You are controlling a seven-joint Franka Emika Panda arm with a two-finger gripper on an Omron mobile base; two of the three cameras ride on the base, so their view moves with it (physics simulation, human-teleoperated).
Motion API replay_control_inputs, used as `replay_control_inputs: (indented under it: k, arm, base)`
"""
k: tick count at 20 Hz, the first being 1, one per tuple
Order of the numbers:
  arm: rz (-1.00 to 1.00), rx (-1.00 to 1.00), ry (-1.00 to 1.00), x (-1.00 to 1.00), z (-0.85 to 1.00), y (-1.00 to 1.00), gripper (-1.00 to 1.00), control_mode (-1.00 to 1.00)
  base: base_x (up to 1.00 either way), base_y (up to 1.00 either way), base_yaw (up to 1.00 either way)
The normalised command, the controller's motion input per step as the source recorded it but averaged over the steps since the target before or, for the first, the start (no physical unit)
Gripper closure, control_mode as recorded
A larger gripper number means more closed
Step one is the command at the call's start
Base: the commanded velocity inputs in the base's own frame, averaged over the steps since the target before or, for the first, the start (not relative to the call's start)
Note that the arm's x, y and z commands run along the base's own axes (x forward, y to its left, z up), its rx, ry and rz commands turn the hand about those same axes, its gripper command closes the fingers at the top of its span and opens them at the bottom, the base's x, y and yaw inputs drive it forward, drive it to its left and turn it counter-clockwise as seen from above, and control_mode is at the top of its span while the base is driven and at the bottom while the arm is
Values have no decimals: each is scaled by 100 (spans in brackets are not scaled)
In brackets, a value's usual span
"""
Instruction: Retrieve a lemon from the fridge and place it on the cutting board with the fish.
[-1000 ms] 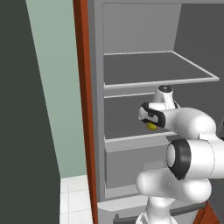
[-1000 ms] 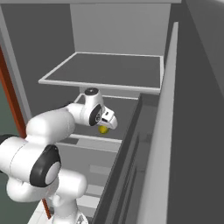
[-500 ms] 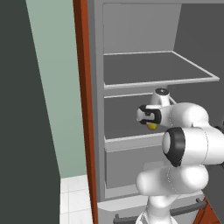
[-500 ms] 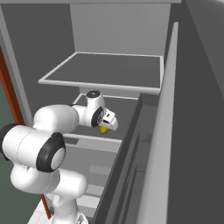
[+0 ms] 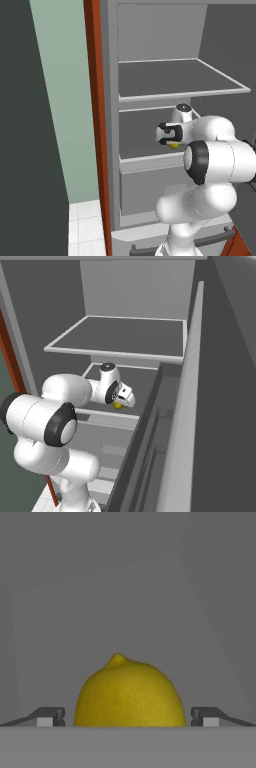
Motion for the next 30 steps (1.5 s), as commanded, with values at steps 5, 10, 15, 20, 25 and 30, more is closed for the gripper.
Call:
replay_control_inputs:
  k: [5, 10, 15, 20, 25, 30]
  arm:
    - [0, 0, 0, 0, -4, 0, 100, -100]
    - [0, 0, 0, 0, 0, 0, 100, -100]
    - [-1, 0, 1, -41, 0, 11, 100, -100]
    - [-7, 0, -1, -95, 39, 8, 100, -100]
    - [-17, 2, 0, -100, 66, 32, 100, -100]
    - [-11, 7, 4, -100, 84, 0, 100, -100]
  base:
    - [0, 0, 0]
    - [0, 0, 0]
    - [0, 0, 0]
    - [0, 0, 0]
    - [0, 0, 0]
    - [0, 0, 0]
